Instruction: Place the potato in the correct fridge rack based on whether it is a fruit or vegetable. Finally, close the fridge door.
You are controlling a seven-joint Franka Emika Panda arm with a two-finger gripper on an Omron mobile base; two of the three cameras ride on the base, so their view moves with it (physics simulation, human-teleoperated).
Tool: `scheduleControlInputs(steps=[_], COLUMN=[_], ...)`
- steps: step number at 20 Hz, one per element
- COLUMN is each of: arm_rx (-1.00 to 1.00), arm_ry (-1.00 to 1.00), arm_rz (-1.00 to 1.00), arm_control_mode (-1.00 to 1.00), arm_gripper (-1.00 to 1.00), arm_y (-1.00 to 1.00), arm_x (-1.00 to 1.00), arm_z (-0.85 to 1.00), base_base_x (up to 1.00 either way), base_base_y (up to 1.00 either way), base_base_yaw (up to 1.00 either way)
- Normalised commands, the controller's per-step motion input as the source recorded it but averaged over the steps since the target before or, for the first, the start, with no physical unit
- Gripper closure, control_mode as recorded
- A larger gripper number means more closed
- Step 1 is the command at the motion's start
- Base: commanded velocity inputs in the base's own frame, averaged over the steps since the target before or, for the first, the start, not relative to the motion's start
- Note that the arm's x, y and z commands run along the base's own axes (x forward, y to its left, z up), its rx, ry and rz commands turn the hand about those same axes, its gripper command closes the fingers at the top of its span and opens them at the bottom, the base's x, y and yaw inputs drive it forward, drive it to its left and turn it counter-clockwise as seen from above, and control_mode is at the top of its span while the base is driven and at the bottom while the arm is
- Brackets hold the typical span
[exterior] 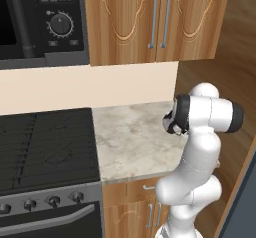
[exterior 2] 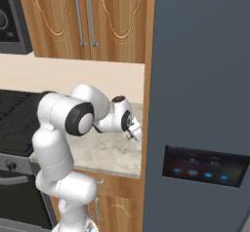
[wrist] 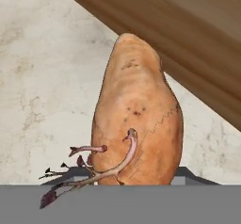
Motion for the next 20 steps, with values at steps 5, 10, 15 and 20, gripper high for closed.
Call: scheduleControlInputs(steps=[5,10,15,20], arm_rx=[-0.03,0.02,0.02,0.02], arm_ry=[-0.03,-0.15,-0.12,-0.03], arm_rz=[0.0,0.03,0.1,0.1], arm_control_mode=[-1.0,-1.0,-1.0,-1.0], arm_gripper=[1.0,1.0,1.0,1.0], arm_y=[0.06,0.51,0.67,0.59], arm_x=[0.0,-0.77,-0.86,-0.79], arm_z=[-0.05,0.64,0.99,1.0], base_base_x=[0.0,0.0,0.0,0.0], base_base_y=[0.0,0.0,0.0,0.0], base_base_yaw=[0.0,0.0,0.0,0.0])
